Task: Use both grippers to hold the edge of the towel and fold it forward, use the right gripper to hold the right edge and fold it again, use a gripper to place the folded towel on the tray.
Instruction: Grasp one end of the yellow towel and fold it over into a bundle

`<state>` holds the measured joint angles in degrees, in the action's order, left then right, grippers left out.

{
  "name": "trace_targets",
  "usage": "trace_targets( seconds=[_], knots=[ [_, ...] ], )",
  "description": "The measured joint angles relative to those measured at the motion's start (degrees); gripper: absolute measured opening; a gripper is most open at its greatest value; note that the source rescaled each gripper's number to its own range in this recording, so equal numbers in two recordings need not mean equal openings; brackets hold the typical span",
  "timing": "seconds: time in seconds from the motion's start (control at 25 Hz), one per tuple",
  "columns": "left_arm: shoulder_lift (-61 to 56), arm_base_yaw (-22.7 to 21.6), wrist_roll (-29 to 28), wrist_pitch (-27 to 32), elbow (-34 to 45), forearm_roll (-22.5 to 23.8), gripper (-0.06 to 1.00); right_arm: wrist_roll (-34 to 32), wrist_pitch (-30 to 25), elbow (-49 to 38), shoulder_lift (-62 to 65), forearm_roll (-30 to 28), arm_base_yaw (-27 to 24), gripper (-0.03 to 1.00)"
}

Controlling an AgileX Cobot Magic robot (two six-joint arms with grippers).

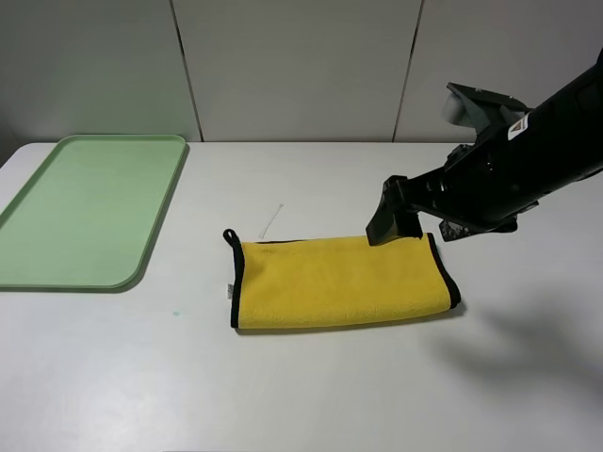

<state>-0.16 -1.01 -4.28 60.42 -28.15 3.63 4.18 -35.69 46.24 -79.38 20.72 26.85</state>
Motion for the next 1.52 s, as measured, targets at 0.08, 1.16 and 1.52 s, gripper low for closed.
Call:
trace_targets(
  seconds=[0.08, 1.16, 1.52],
  knots=[
    [0.0, 0.0, 0.0, 0.0, 0.0, 0.0, 0.96, -0.1, 2.4, 0.0, 0.0, -0.7, 0.0, 1.00],
    [0.0, 0.0, 0.0, 0.0, 0.0, 1.4, 0.96, -11.6, 10.8, 0.0, -17.6, -11.7, -7.9, 1.00],
    [0.0, 0.0, 0.0, 0.0, 0.0, 1.4, 0.96, -11.6, 13.3, 0.0, -23.2, -14.7, -12.1, 1.00]
  ],
)
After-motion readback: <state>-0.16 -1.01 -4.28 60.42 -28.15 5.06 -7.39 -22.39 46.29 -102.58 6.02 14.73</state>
